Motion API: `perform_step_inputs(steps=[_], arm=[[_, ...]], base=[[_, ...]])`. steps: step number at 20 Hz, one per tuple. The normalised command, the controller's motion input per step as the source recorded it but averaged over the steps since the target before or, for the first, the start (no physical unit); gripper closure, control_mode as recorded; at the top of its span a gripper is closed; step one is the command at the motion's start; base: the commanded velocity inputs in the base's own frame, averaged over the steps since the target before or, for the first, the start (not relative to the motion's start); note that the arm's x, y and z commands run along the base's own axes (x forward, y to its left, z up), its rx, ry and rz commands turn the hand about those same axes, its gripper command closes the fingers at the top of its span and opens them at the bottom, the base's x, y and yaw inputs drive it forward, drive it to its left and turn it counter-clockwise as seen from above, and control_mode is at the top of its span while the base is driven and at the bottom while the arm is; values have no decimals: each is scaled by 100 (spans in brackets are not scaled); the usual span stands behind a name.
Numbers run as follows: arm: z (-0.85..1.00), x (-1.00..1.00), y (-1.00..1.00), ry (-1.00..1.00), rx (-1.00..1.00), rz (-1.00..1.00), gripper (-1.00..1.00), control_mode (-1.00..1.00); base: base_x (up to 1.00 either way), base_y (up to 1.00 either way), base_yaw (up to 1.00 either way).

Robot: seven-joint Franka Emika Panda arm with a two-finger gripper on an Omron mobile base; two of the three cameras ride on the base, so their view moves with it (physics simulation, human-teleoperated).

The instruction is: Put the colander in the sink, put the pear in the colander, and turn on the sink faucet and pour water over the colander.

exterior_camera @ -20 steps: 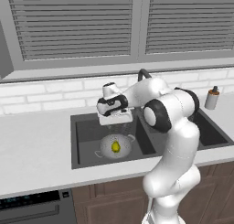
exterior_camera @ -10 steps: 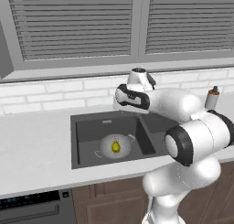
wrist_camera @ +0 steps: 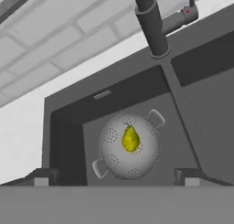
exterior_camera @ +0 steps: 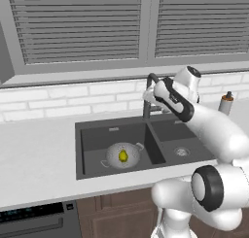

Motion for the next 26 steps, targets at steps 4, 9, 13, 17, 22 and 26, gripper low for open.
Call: perform_step_inputs(steps=[4, 9, 13, 17, 22, 26], arm=[[93, 1, -62, -18, 20, 3, -100, -100], [36, 18, -53, -9, 19, 10, -100, -100], [1, 58, -10, 0, 10, 11, -100, -100], [0, 59, 0, 6, 1, 7, -100, -100], [3, 25, 0, 0, 0, 3, -100, -100], [-11, 47, -6, 0, 0, 0, -100, -100]], base=[[0, 0, 0], [0, 0, 0], [0, 0, 0], [0, 0, 0], [0, 0, 0], [0, 0, 0]])
